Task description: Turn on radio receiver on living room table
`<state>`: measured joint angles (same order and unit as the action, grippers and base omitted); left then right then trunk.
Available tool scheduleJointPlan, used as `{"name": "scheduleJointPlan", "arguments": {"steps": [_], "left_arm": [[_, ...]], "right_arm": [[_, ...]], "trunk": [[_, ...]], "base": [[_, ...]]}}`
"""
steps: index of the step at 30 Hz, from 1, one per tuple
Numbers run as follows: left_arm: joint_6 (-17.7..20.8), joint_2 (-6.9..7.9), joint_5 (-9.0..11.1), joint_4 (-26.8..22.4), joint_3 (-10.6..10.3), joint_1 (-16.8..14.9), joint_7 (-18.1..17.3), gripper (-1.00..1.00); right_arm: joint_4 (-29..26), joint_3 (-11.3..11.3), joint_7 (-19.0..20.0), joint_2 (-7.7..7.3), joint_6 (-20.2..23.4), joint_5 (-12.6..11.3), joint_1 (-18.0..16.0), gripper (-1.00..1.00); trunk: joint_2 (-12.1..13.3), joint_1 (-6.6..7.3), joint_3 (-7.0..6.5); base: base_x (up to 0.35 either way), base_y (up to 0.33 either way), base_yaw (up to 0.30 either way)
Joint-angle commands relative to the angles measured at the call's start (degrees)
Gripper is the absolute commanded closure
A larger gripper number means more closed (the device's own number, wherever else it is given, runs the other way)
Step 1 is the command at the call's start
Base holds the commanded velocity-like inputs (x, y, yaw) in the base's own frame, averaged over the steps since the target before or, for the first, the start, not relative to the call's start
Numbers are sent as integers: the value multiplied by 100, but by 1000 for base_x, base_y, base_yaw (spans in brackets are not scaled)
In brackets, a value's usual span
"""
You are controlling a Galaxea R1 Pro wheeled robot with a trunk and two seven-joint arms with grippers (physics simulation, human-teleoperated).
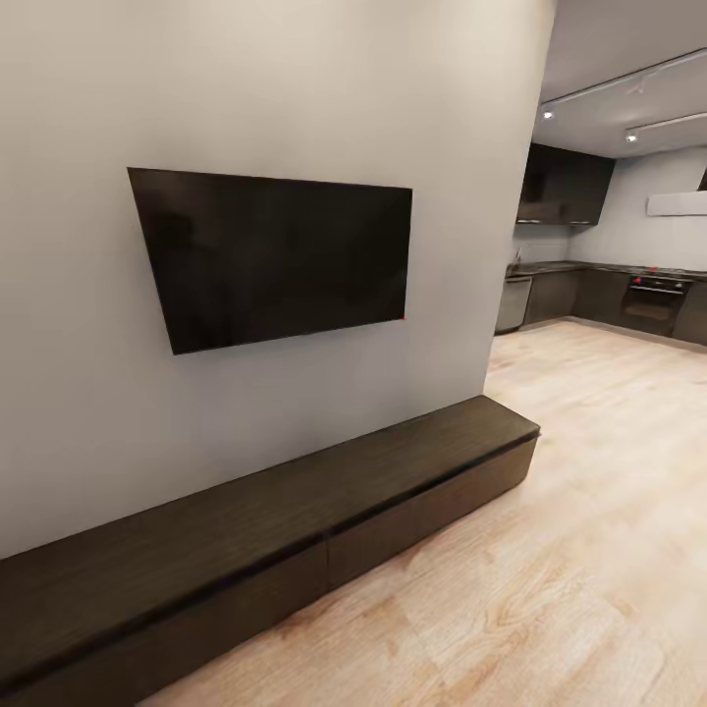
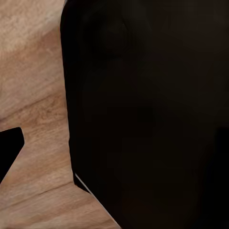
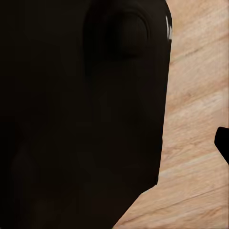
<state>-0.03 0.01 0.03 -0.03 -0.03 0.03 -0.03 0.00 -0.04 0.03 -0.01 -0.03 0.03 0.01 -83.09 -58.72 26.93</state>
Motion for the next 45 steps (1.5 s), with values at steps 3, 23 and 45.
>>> {"name": "scheduleJointPlan", "arguments": {"steps": [3,23,45], "left_arm": [[-95,97,49,-94,-94,27,-36,-100],[187,-28,-3,-184,118,24,-7,-100],[-797,26,6,-4021,114,24,10,-100]], "right_arm": [[-99,-94,94,-18,-94,95,-99,-100],[-747,267,-47,412,-670,-15,-220,-100],[-5080,257,-106,247,-489,-12,-220,-100]], "trunk": [[1,-1,0],[1,-1,0],[1,-1,0]], "base": [[0,0,0],[0,0,0],[0,0,0]]}}
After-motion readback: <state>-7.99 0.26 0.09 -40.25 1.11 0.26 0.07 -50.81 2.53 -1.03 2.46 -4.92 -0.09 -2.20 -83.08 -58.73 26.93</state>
